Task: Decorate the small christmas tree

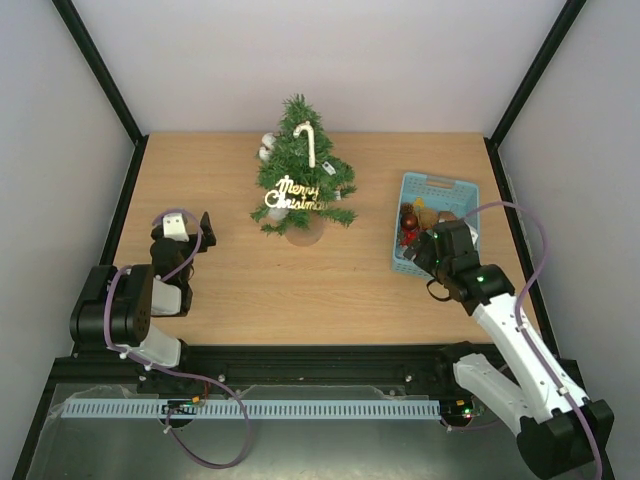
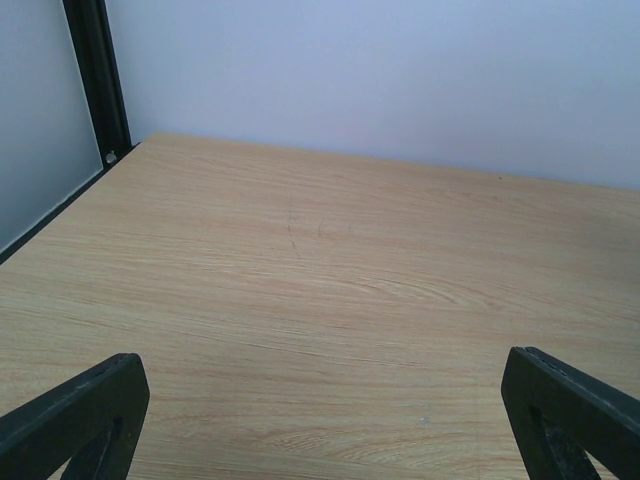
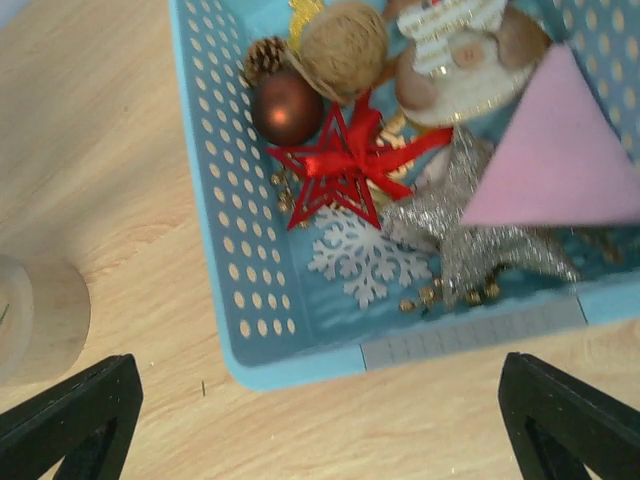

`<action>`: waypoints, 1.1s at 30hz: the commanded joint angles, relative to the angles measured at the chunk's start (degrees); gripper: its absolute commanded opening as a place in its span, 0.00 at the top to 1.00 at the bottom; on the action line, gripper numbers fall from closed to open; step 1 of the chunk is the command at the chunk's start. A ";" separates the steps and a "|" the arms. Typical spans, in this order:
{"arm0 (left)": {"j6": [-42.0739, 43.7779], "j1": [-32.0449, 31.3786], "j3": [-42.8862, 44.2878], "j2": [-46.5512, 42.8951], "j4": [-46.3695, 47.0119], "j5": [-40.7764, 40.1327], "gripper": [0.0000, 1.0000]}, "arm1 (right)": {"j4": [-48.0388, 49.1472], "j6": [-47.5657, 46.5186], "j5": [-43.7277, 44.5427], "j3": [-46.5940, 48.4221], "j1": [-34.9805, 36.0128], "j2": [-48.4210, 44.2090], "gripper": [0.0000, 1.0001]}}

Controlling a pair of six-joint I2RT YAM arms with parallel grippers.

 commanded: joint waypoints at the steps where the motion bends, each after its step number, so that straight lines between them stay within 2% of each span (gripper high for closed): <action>1: 0.89 -0.15 0.80 -0.18 1.79 -0.01 0.00 | -7.84 9.05 -3.05 -3.75 1.53 1.27 0.01; 4: 0.88 -0.15 0.80 -0.14 1.83 -0.01 0.01 | -1.17 10.08 -3.27 -8.10 2.57 4.44 0.01; 8: 0.89 -0.10 0.80 -0.14 1.85 -0.01 0.00 | 4.83 9.30 0.61 -11.26 2.90 5.56 0.02; 13: 0.90 -0.12 0.89 -0.13 1.68 -0.01 0.00 | 15.62 2.71 7.44 -11.34 2.86 3.49 0.01; 16: 0.88 -0.15 0.89 -0.14 1.70 -0.05 0.00 | 20.60 -2.24 10.80 -7.57 1.89 7.88 0.01; 20: 0.93 -0.15 0.89 -0.14 1.67 -0.07 0.01 | 23.20 -7.36 8.32 -1.24 -0.56 19.69 0.01; 23: 0.93 -0.15 0.89 -0.12 1.76 -0.01 0.01 | 23.94 -12.03 5.46 2.58 -0.84 25.08 0.01; 26: 0.89 -0.15 0.89 -0.14 1.79 -0.03 0.00 | 25.37 -15.20 2.26 3.96 -0.86 25.25 0.01; 33: 0.88 -0.15 0.89 -0.09 1.74 -0.01 0.00 | 25.93 -18.14 -4.91 4.02 -0.87 18.36 0.02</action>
